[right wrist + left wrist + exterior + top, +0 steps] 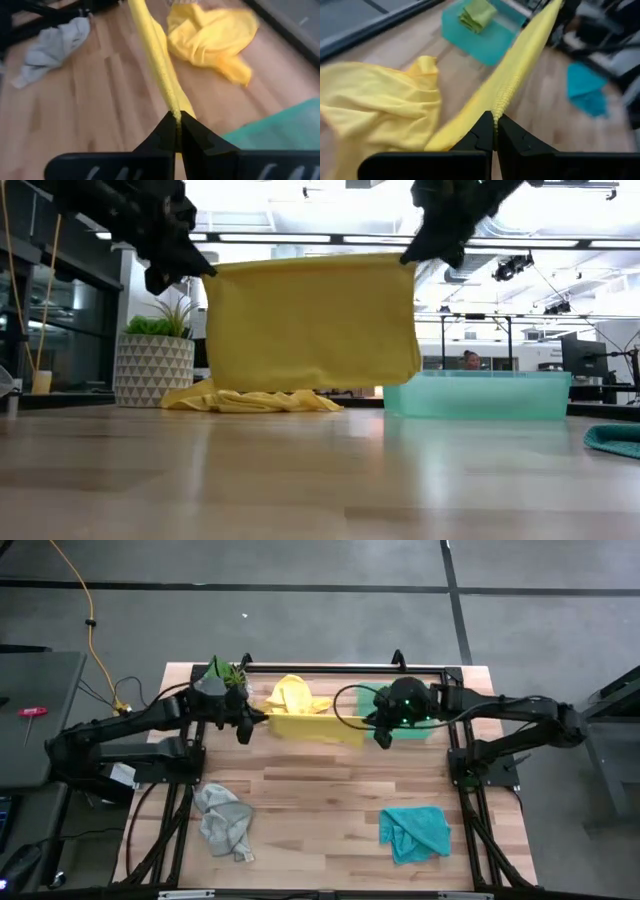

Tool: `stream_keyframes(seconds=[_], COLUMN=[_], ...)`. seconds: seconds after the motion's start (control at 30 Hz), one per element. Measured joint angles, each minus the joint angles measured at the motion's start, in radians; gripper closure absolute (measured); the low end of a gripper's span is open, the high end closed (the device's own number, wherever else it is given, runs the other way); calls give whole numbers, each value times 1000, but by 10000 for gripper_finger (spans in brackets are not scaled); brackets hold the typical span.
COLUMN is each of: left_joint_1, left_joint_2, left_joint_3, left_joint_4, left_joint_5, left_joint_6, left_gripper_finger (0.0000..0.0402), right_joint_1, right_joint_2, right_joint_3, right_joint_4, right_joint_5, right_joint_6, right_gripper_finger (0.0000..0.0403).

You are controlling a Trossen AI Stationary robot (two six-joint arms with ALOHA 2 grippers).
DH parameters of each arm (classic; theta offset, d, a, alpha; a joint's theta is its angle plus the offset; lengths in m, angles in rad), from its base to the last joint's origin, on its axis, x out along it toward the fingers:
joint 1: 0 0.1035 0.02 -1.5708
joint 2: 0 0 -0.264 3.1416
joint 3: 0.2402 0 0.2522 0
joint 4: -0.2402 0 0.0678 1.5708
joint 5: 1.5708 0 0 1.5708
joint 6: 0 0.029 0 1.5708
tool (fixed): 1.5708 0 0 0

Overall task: Fold microfiber towels
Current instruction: Fold the bottom yellow towel

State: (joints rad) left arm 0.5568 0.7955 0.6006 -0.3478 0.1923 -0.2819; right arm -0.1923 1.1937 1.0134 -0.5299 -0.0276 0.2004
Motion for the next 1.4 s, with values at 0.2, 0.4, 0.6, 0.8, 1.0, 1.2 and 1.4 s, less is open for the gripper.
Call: stream_keyframes(seconds=[0.2, 0.4, 0.6, 0.8, 1.0, 1.2, 1.4], left_joint_1=[-193, -557, -884, -1019, -1053, -1022, -930], left_joint_2=[-6, 63, 282, 516, 626, 575, 488], left_joint_3=[0, -90, -183, -184, -167, -150, -150], left_joint_4=[-156, -129, 49, 222, 371, 366, 318], left_joint_5=[-200, -407, -508, -521, -388, -355, -387], left_joint_6=[136, -64, -414, -571, -715, -748, -725], left_gripper_finger=[401, 401, 401, 401, 401, 401, 401], right_joint_1=[174, 383, 532, 611, 638, 619, 545], right_joint_2=[99, 315, 528, 633, 598, 504, 437], right_joint_3=[34, 13, 12, 11, 10, 9, -10], right_joint_4=[-63, -62, 72, 162, 175, 151, 119], right_joint_5=[184, 327, 254, 176, 71, -38, -54], right_joint_6=[-44, 31, 108, 237, 364, 430, 468], right_gripper_finger=[403, 403, 403, 403, 403, 403, 403])
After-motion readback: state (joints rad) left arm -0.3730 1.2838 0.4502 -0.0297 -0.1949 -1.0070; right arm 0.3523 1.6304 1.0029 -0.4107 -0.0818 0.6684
